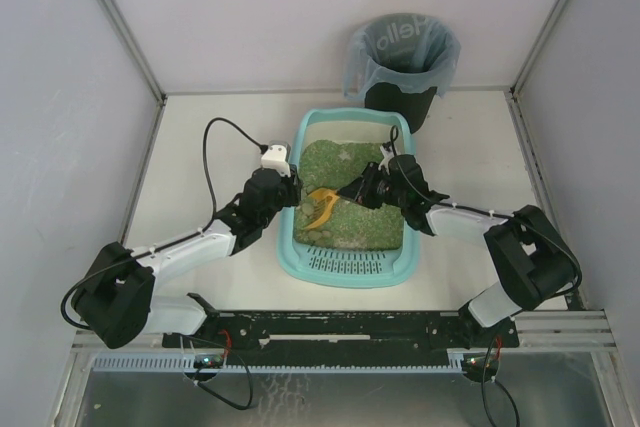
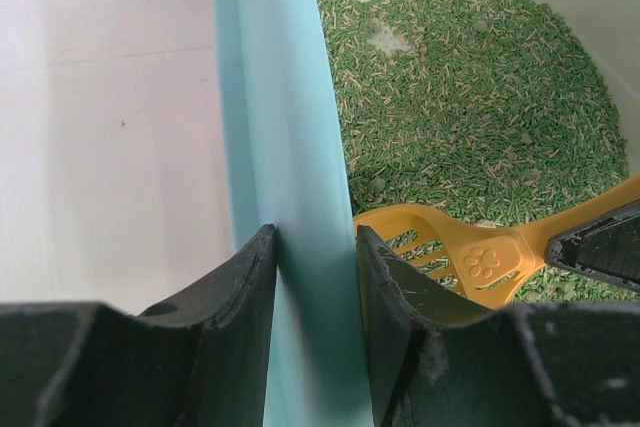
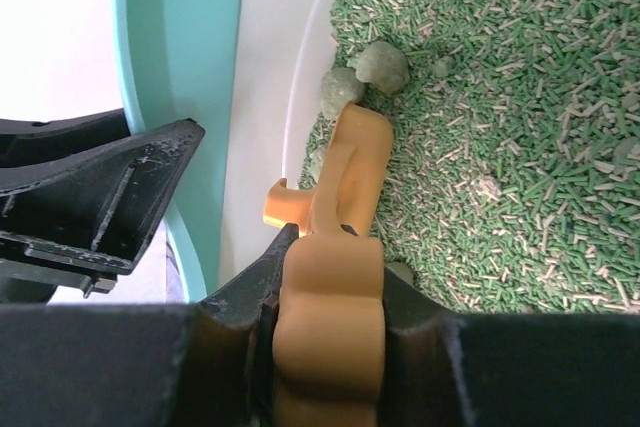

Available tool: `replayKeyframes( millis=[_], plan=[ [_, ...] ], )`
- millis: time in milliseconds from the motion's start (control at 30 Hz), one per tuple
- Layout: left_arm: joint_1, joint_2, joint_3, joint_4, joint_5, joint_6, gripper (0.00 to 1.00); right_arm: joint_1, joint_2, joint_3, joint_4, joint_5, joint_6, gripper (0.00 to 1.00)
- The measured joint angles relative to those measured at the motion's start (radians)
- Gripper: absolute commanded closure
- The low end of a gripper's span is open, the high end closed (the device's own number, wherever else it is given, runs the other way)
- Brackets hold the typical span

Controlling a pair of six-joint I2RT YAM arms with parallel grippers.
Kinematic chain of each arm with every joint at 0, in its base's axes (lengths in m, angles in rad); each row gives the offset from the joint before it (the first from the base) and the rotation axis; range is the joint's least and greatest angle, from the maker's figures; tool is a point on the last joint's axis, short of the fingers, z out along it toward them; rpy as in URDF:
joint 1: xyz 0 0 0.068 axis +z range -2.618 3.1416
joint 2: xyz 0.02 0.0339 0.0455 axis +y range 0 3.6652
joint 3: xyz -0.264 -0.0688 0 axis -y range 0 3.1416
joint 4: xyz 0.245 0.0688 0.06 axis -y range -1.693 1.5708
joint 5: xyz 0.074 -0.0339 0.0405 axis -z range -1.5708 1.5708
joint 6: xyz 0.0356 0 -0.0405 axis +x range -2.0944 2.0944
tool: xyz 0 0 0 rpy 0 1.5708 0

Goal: Clean the litter box

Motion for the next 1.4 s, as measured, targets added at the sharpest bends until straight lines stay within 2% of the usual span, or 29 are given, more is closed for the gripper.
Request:
replayKeyframes(
  millis=[200,400,867,1100,1200,1300,1400],
  plan=[
    [0.000,0.000,0.000,0.000,0.000,0.000,0.60,0.005,-0.006,-0.011,0.034,-0.002,0.039,1.00],
    [0.000,0.000,0.000,0.000,0.000,0.000,0.60,0.002,-0.085,-0.047,0.033,0.013,0.045,1.00],
    [0.000,0.000,0.000,0.000,0.000,0.000,0.61,-0.079,-0.233,-0.138,0.032,0.021,0.039,1.00],
    [0.000,0.000,0.000,0.000,0.000,0.000,0.60,-0.146,-0.337,-0.201,0.039,-0.029,0.036,1.00],
    [0.000,0.000,0.000,0.000,0.000,0.000,0.61,-0.216,-0.407,-0.243,0.057,-0.077,0.038,1.00],
    [0.000,0.000,0.000,0.000,0.000,0.000,0.61,-0.275,-0.470,-0.289,0.103,-0.099,0.063,1.00],
    [0.000,0.000,0.000,0.000,0.000,0.000,0.61,-0.295,-0.465,-0.306,0.184,-0.145,0.104,1.00]
  ],
)
